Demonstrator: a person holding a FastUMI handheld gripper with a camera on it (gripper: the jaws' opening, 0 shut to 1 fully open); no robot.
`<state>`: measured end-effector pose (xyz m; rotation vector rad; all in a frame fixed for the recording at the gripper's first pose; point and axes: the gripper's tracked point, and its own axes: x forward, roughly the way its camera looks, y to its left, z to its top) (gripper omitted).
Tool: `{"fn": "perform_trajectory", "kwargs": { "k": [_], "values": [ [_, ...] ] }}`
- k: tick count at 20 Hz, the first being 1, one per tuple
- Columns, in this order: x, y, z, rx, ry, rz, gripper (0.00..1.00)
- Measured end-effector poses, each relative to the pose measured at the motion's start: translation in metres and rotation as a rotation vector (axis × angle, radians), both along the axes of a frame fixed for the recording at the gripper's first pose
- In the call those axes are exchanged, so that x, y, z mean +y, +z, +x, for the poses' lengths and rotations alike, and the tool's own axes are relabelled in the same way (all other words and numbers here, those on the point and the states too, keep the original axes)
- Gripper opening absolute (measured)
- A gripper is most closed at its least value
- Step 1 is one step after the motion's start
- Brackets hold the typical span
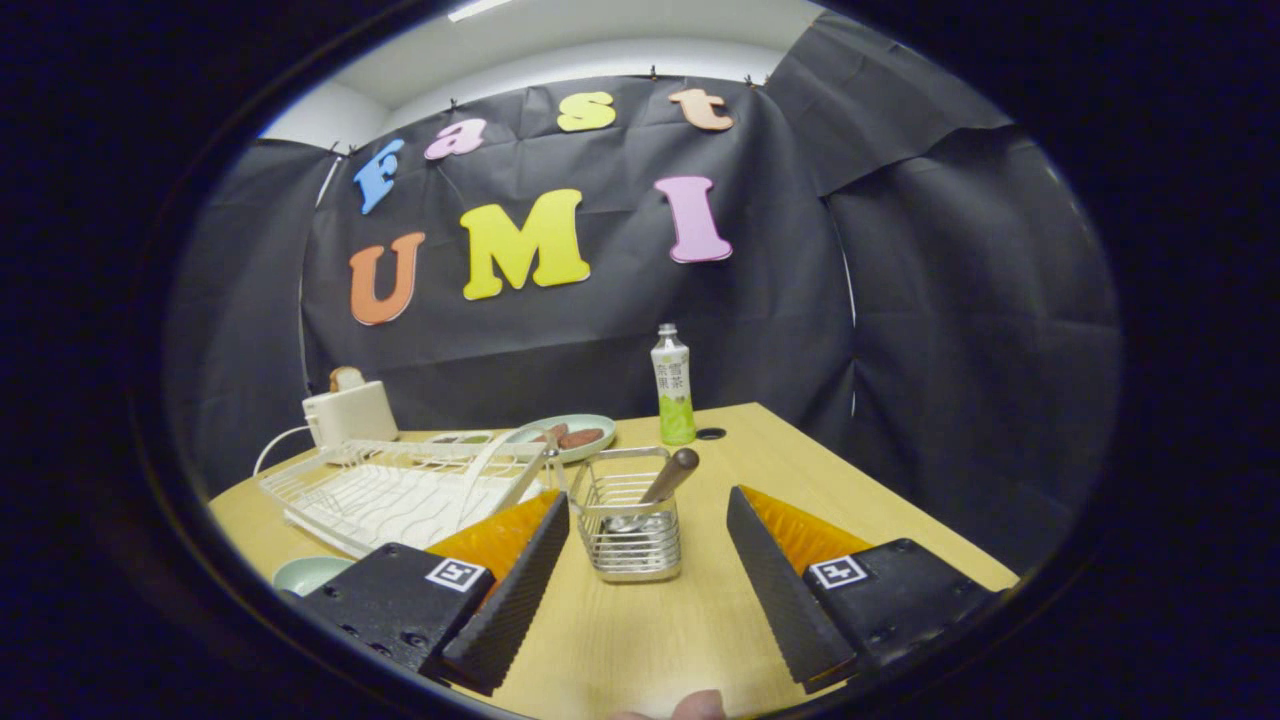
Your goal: Take the plate from the dish rack, then take the spoon from the basket and place it into the plate.
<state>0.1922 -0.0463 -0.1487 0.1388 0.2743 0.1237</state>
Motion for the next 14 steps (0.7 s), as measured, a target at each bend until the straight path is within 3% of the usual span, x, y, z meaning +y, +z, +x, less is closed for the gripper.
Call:
{"fn": "perform_trajectory", "kwargs": {
  "k": [5,14],
  "values": [
    [0.001,0.000,0.038,0.021,0.004,0.004,1.00],
    [0.010,0.004,0.058,0.006,0.013,0.011,0.50]
  ]
}}
